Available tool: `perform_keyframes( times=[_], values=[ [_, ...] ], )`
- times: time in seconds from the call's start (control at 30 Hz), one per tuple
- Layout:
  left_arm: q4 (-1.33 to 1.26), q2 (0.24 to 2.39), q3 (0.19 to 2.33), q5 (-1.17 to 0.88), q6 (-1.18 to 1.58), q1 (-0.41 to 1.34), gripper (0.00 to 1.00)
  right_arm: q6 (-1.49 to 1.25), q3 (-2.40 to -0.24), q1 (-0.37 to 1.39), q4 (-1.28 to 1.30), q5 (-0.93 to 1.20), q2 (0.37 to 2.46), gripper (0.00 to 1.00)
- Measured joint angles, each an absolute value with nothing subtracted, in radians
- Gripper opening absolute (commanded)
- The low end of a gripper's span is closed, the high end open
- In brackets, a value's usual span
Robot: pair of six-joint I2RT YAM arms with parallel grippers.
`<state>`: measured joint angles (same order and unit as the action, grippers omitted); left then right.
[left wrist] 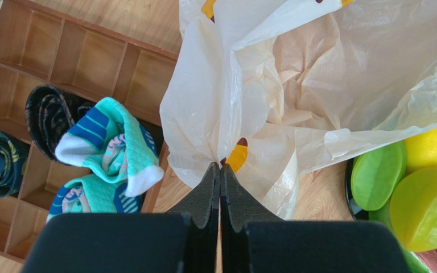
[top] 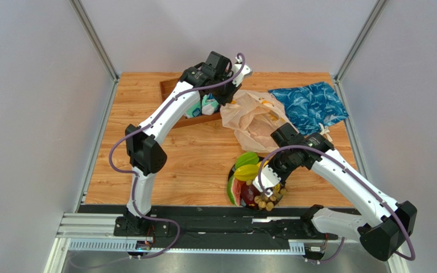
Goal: Take the fake fruits out of the plastic bag
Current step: Place the fake fruit on the plate.
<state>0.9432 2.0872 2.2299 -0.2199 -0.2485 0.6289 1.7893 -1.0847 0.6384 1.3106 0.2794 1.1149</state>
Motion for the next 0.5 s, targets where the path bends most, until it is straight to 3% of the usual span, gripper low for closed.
perform_keyframes(
  times=[0.5],
  values=[
    [0.946,2.087,2.23,-0.239,-0.248,0.629,0.0,1.644,-1.04,0.646,1.06,0.302,1.196,0.21]
  ],
)
